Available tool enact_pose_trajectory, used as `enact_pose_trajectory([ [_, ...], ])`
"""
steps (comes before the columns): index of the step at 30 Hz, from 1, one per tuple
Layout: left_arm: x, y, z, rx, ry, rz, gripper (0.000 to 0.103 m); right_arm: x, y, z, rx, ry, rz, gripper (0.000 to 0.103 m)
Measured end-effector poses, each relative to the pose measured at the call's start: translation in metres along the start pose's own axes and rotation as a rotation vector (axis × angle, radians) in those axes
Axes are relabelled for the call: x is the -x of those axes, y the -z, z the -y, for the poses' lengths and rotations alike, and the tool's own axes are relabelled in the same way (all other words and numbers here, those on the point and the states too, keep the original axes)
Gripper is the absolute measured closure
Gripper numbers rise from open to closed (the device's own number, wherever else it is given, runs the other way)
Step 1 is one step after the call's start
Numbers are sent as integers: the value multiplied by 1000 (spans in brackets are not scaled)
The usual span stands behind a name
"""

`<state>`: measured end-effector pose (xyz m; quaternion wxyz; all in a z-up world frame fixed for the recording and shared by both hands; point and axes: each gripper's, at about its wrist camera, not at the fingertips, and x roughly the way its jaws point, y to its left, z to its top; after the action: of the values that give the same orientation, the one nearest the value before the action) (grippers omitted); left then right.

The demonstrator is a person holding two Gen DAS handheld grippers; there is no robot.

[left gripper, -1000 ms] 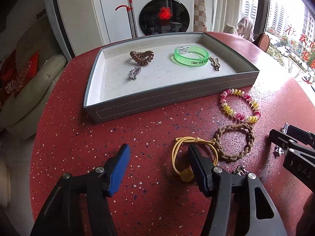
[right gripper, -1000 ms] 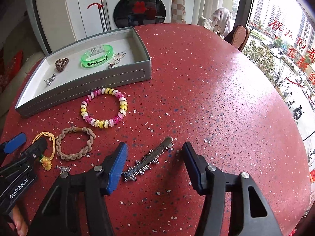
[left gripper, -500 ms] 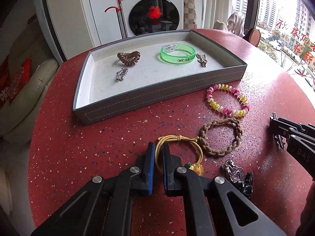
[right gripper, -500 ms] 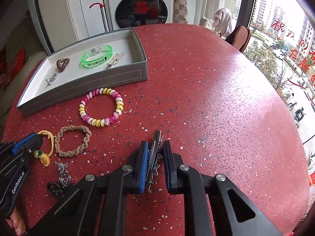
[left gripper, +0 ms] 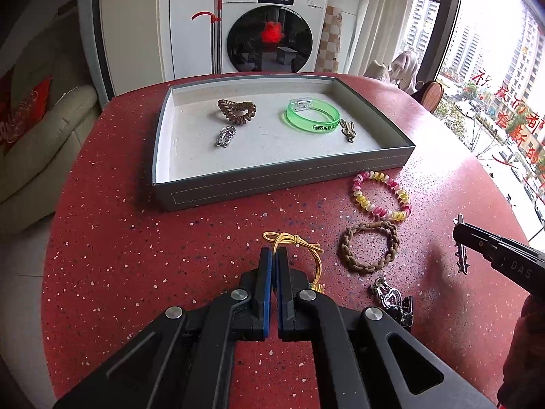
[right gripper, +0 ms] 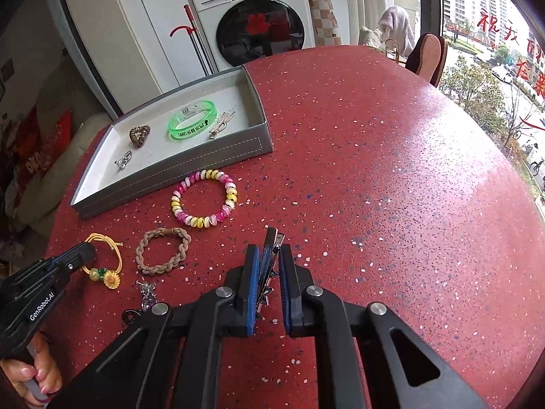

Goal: Organize jewelry
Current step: 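Carry the yellow hair tie and silver hair clip into the tray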

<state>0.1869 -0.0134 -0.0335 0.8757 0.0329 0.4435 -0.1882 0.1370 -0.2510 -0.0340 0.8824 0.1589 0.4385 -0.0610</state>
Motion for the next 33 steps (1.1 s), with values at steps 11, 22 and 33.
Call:
enact_pose_trajectory([
  [11,20,-7,-8,40,35,39,83,21,-6,4,-18,-79,33,90],
  [22,42,-31,-11,39,39,106,83,27,-26,-11,18,-134,50,90],
  [33,37,-78,-26,50,-1,165,83,22,-82,-37,83,-171,76,90],
])
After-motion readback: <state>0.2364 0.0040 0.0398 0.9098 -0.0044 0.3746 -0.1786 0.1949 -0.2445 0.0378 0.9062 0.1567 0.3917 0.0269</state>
